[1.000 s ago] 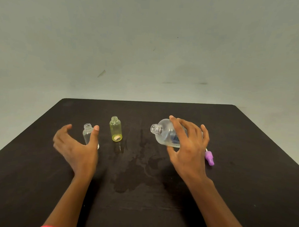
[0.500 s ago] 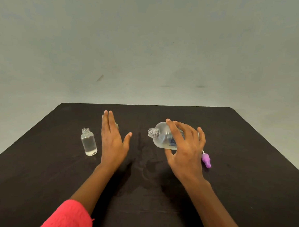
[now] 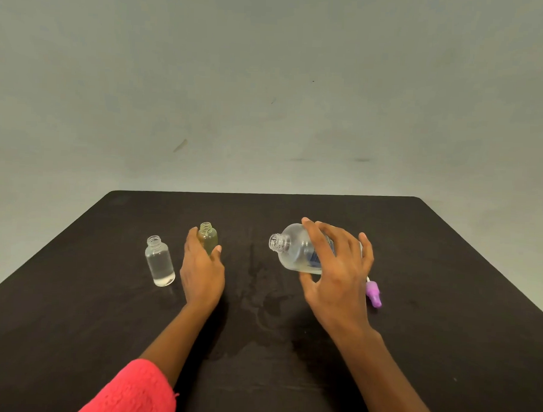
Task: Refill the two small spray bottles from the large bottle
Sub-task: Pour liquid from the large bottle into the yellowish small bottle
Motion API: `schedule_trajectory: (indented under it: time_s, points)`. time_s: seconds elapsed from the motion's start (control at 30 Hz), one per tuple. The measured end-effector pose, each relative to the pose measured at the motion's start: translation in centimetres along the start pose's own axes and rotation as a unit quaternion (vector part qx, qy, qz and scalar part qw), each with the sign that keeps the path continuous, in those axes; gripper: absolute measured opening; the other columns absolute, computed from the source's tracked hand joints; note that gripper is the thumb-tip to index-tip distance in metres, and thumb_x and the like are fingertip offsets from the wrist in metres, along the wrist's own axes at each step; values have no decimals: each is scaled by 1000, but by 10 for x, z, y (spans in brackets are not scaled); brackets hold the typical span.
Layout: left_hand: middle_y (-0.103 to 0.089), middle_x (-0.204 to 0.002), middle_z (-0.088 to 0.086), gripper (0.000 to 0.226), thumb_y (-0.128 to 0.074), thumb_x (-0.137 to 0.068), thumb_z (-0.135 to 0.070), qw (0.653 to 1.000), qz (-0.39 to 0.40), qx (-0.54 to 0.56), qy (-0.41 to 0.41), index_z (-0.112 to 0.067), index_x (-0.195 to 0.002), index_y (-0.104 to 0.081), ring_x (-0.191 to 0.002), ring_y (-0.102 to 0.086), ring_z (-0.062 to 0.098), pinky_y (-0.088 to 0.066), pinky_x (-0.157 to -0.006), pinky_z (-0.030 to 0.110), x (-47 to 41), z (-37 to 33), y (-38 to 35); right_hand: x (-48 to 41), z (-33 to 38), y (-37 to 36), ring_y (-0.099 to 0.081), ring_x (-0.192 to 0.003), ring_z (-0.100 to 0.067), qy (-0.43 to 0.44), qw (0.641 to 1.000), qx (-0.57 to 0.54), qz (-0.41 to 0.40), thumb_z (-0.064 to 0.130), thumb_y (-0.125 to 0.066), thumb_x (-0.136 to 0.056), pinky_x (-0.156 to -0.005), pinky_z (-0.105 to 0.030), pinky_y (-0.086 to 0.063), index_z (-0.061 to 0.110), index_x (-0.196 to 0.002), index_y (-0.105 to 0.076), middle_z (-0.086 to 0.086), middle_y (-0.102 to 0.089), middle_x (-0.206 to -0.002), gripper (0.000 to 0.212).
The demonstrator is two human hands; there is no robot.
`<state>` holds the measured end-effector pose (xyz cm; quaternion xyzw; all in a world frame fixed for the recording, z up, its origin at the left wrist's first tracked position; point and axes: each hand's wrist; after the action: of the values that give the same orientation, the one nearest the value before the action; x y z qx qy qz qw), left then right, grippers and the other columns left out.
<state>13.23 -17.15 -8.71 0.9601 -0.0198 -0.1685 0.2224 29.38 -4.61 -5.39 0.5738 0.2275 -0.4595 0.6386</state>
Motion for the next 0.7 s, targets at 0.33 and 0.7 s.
schedule_trajectory:
  time_s: [0.33, 0.7]
  points:
    - [-64, -103, -23, 48, -75, -77, -13, 979, 63, 174, -84, -42, -109, -55, -97, -60, -5, -45, -85, 11, 52, -31, 28, 0, 0, 0, -55, -115, -22, 1, 1000, 12, -6, 11, -86, -58, -113, -44, -15, 27, -132, -47, -2, -58, -122, 85]
    - [-65, -100, -15, 49, -82, -68, -16, 979, 46, 140, -143, -42, -104, -60, -99, -58, 3, -47, -86, 24, 73, -33, 28, -1, -4, 0, -50, -119, -26, 8, 999, 46, -8, 2, -84, -57, -106, -56, -28, 29, -133, -43, -6, -58, -125, 91]
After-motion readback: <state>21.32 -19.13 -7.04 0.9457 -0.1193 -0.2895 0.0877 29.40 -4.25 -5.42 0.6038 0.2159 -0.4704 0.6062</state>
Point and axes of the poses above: each hand's wrist, its own x-axis away from the middle knuckle, its own y-axis out of the back of the hand, z = x × y
